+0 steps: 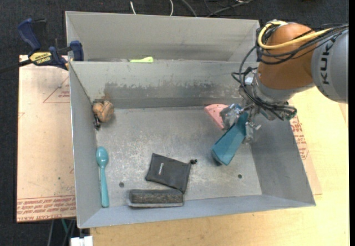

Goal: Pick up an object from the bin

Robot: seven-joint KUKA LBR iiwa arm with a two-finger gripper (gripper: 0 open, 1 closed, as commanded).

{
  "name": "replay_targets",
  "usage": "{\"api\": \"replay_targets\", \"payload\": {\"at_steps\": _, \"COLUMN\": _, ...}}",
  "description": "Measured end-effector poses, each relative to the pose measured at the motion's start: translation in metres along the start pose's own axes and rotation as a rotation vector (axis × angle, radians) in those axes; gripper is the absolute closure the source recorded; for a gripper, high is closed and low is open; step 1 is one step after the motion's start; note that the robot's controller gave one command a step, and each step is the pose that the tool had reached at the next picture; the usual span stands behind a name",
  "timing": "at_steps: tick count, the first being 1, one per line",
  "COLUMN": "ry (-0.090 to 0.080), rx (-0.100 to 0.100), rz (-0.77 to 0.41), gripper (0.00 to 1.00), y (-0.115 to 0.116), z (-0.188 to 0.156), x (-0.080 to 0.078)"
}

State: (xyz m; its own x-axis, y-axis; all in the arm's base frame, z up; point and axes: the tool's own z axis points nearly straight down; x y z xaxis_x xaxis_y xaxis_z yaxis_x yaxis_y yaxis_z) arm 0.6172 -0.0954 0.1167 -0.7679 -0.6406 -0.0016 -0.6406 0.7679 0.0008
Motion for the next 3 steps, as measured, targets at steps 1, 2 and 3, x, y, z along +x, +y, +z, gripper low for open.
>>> {"api": "replay_targets", "payload": {"at_steps": 1, "ry": -0.005, "rx": 0.006, "rz": 0.002, "gripper": 1.0, "y": -0.001, "z": -0.029, "x": -0.001}}
{"api": "replay_targets", "payload": {"at_steps": 2, "ry": 0.0, "rx": 0.0, "rz": 0.003, "gripper": 1.0, "y": 0.001, "z": -0.039, "x": 0.0}}
{"api": "replay_targets", "payload": {"at_steps": 3, "ry": -0.002, "rx": 0.001, "rz": 0.005, "gripper": 1.0, "y": 0.0, "z": -0.056, "x": 0.0}}
